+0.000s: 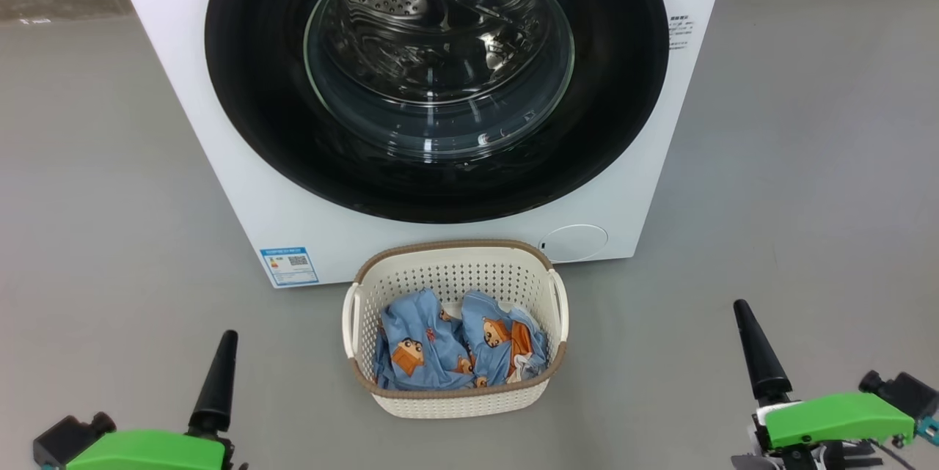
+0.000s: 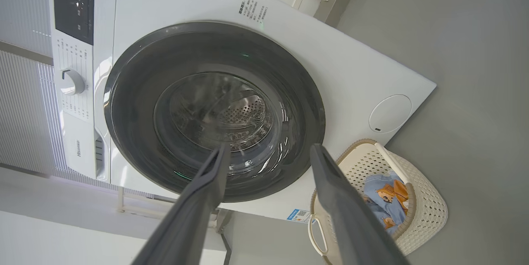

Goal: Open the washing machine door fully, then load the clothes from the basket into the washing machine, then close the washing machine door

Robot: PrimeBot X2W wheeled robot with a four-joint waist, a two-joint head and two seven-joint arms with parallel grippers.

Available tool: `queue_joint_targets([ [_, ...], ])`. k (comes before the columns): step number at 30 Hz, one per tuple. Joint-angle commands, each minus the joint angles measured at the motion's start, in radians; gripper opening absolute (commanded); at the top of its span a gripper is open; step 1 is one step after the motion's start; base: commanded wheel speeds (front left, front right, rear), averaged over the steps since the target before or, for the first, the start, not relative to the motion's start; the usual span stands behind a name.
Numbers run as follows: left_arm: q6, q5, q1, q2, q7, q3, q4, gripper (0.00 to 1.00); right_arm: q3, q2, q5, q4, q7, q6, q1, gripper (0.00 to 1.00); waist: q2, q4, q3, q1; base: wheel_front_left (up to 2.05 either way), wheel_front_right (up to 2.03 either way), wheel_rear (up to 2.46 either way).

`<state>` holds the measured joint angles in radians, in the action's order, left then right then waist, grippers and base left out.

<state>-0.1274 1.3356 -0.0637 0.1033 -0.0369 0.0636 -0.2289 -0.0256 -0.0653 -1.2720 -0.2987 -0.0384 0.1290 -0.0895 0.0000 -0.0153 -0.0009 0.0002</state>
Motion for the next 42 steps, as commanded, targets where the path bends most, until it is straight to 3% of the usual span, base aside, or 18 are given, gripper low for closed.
queue_joint_targets([
  [1,-0.001,-0.027,-0.051,0.027,-0.012,-0.008,0.035,1.00,0.019,-0.013,0.035,0.031,-0.011,0.001,-0.057,1.00,0.0000,-0.001,0.000,-0.0001,0.00,0.00,0.00],
  [42,-0.002,-0.579,-0.101,0.110,-0.132,0.063,0.039,1.00,0.107,-0.036,0.559,-0.001,-0.131,0.001,-0.134,1.00,0.0000,-0.025,0.010,-0.0001,0.00,0.00,0.00],
])
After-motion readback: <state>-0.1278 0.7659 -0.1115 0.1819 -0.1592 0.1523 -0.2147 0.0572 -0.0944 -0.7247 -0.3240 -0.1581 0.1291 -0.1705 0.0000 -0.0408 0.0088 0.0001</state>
